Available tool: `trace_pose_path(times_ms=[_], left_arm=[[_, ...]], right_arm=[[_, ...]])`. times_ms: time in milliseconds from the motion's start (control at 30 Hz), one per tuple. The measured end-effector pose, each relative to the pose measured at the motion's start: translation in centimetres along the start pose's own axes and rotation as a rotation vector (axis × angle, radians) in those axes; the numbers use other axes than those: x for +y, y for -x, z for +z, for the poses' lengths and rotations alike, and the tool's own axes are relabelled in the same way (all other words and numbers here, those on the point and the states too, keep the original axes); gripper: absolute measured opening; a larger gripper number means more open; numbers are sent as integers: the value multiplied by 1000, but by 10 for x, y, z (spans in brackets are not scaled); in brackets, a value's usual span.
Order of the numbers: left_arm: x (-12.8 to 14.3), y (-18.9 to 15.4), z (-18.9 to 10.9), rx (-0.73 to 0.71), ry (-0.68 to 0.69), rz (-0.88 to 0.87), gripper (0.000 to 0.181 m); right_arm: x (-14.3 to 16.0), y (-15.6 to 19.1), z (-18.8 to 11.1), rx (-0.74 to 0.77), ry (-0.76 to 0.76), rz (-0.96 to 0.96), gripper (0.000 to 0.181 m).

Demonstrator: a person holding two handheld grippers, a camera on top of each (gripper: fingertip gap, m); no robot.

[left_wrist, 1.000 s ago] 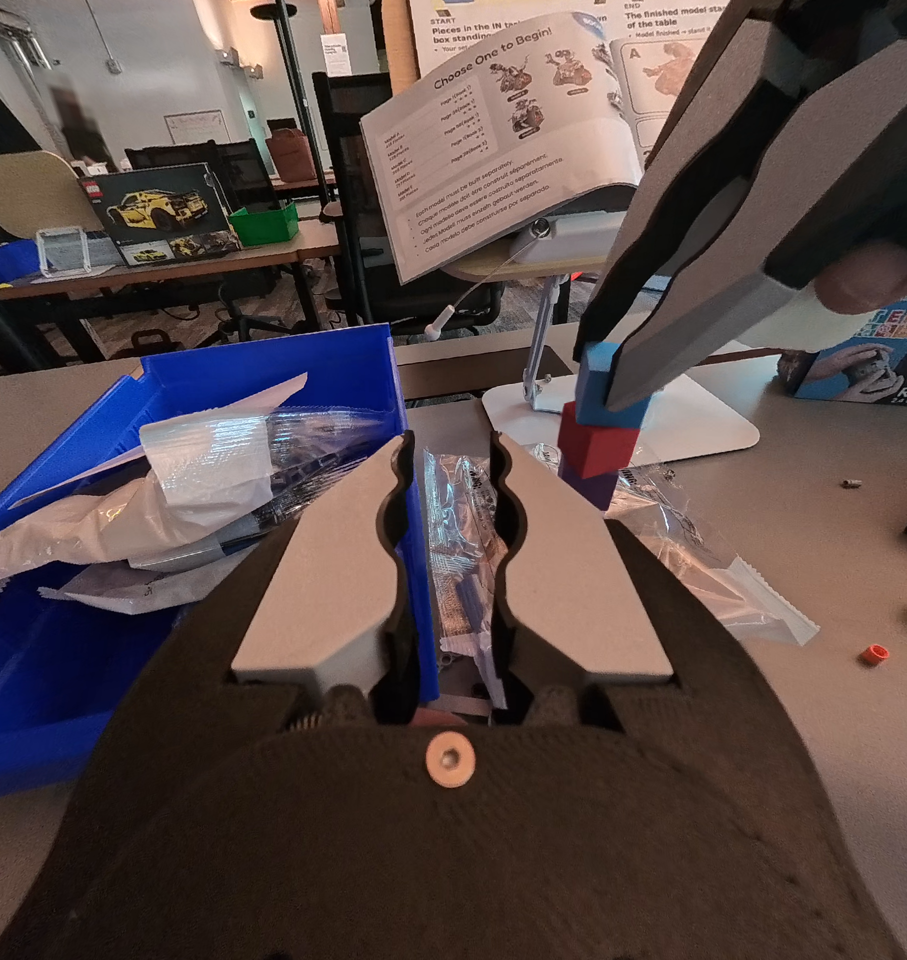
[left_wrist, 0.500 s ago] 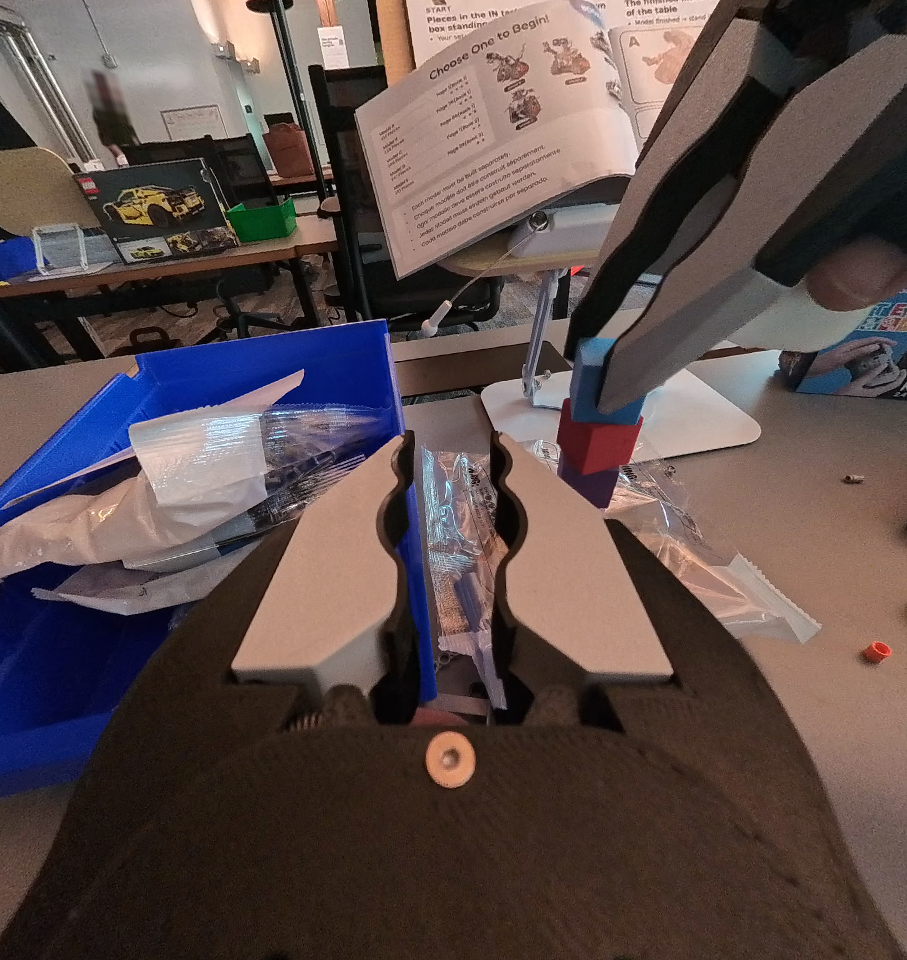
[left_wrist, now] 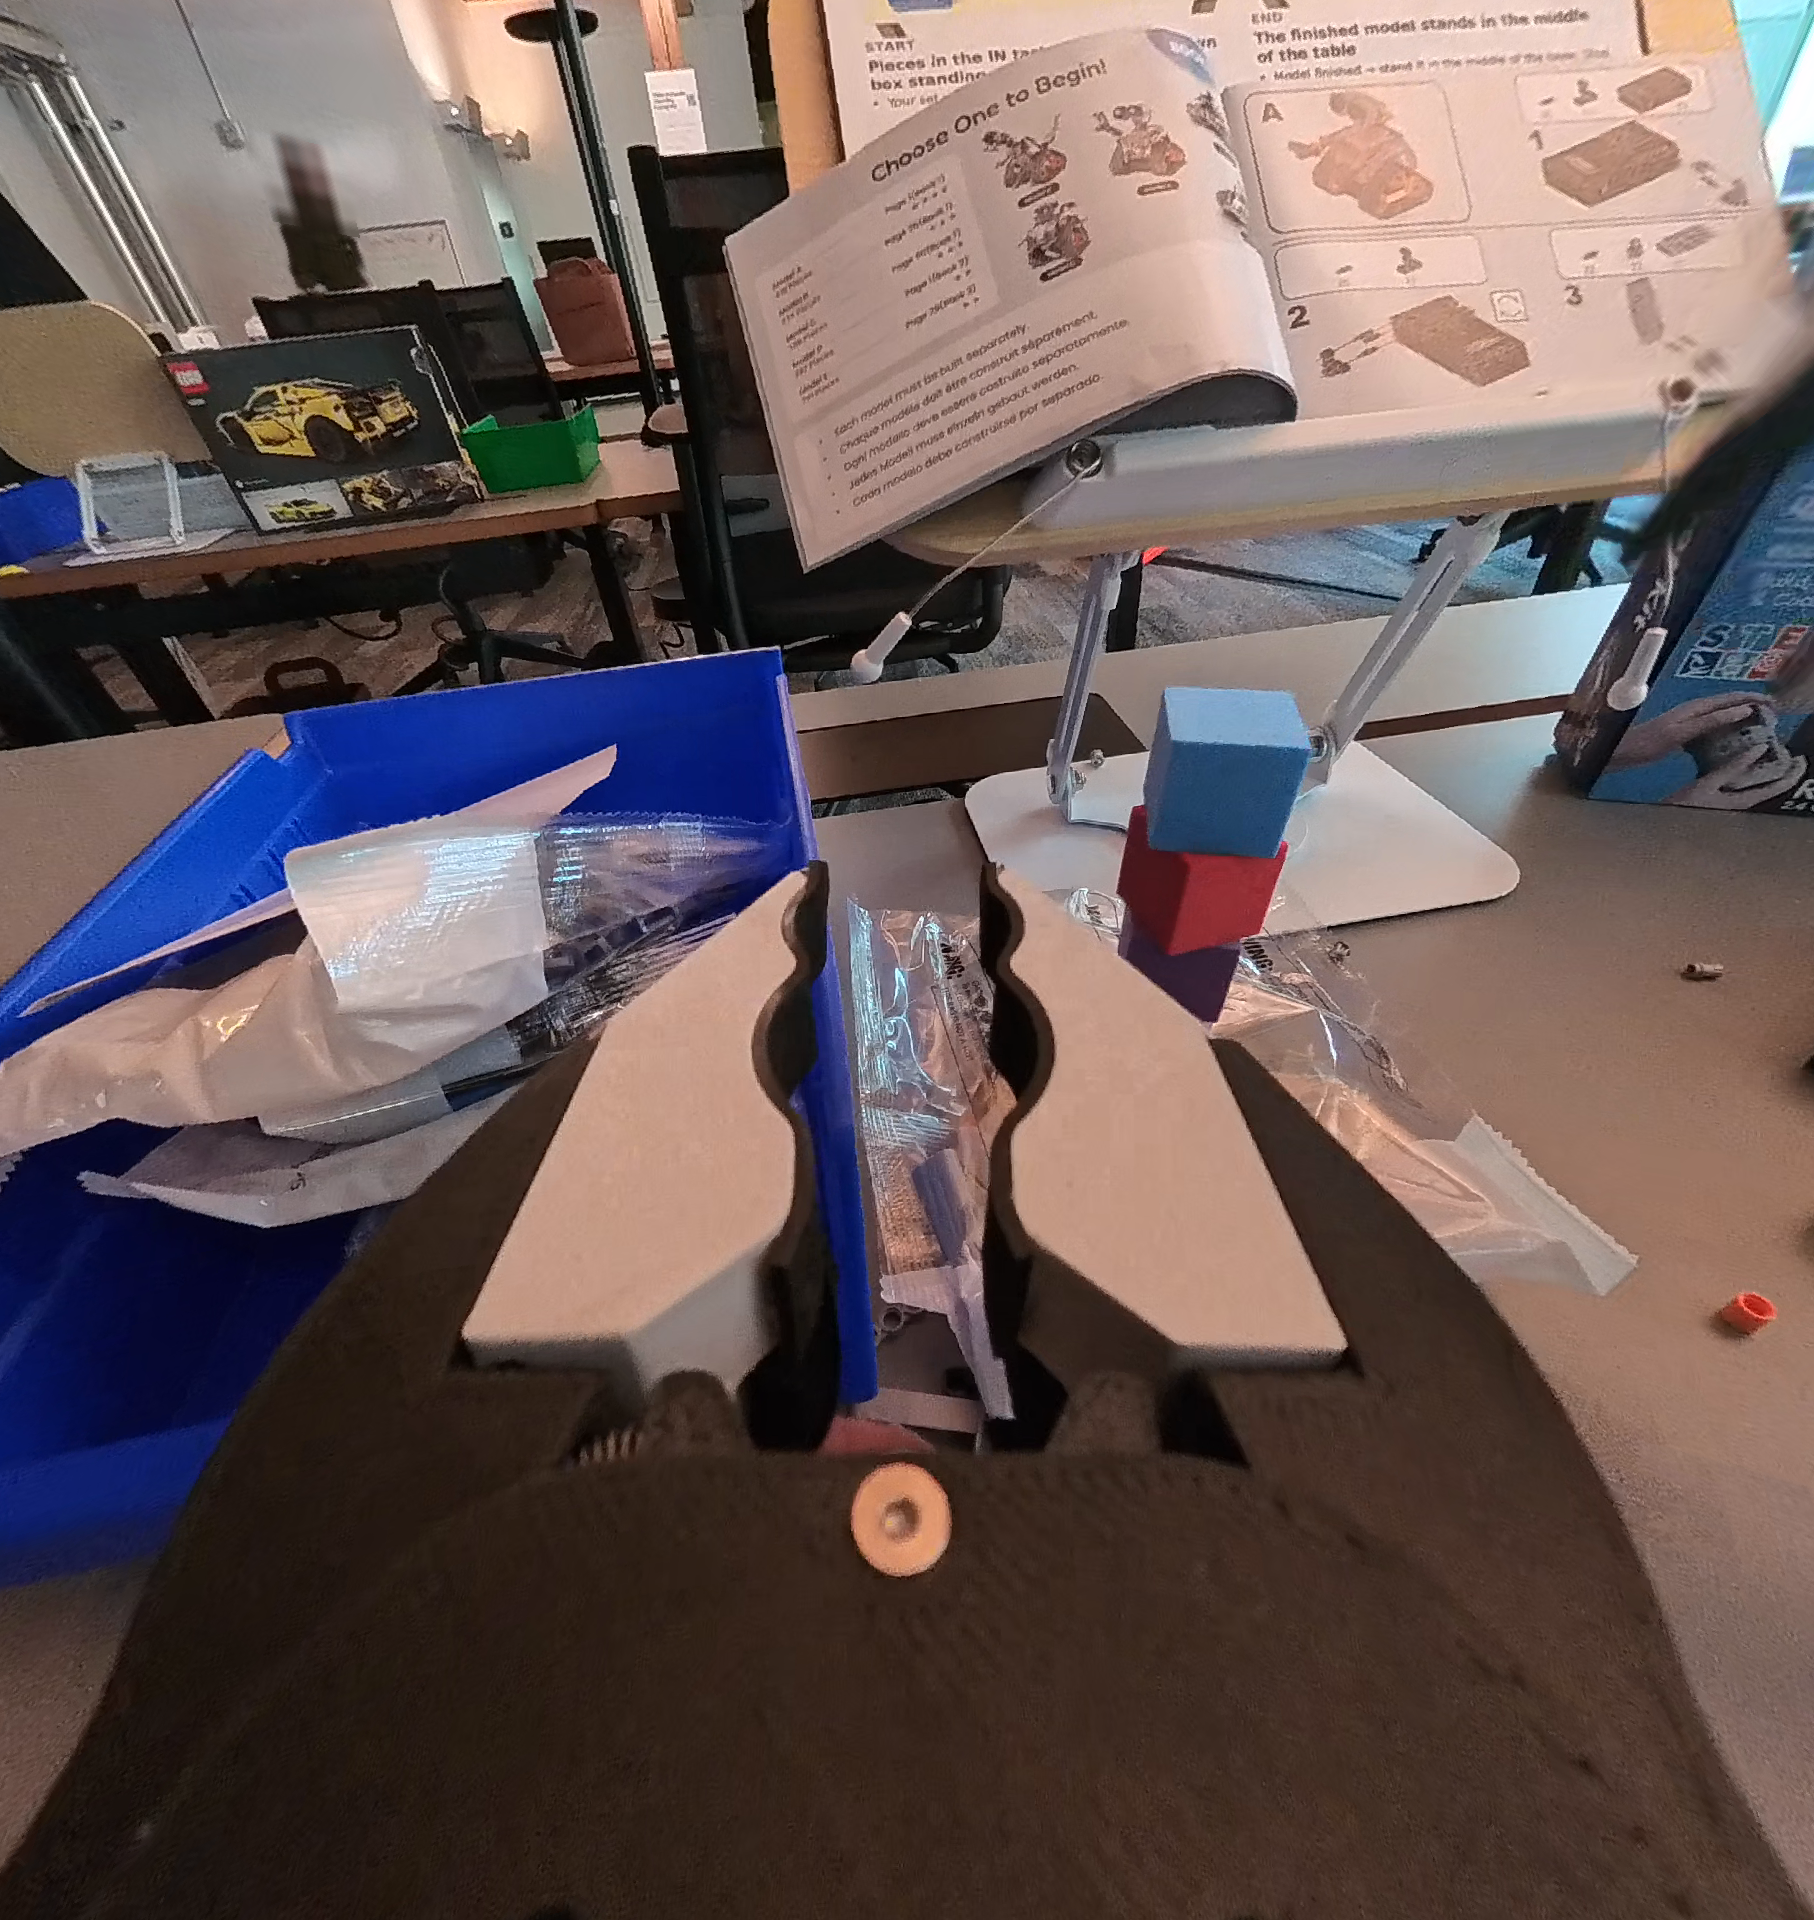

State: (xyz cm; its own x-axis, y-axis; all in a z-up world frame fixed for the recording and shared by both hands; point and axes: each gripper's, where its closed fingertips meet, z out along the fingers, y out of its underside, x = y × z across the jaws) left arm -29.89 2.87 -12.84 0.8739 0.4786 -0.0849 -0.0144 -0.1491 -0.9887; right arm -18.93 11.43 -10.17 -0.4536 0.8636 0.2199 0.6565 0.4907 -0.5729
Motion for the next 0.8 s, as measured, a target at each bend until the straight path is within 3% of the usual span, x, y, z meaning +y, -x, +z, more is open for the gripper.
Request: trace_pose_path(times_ms=[200,367,567,800], left_arm=[[-1,1,-1,-4,-4,-7,27],[1,2,-1,-9,0,-8,27],[3,1,1,-8,7,-3,28],[2,2,0,-9,4,-7,27]], right_arm=[[108,29,15,-37,164,25,43],[167,48,31,-63,266,63,43],[178,55,37,-102,245,105,28],[180,61,35,-124,243,119,39]])
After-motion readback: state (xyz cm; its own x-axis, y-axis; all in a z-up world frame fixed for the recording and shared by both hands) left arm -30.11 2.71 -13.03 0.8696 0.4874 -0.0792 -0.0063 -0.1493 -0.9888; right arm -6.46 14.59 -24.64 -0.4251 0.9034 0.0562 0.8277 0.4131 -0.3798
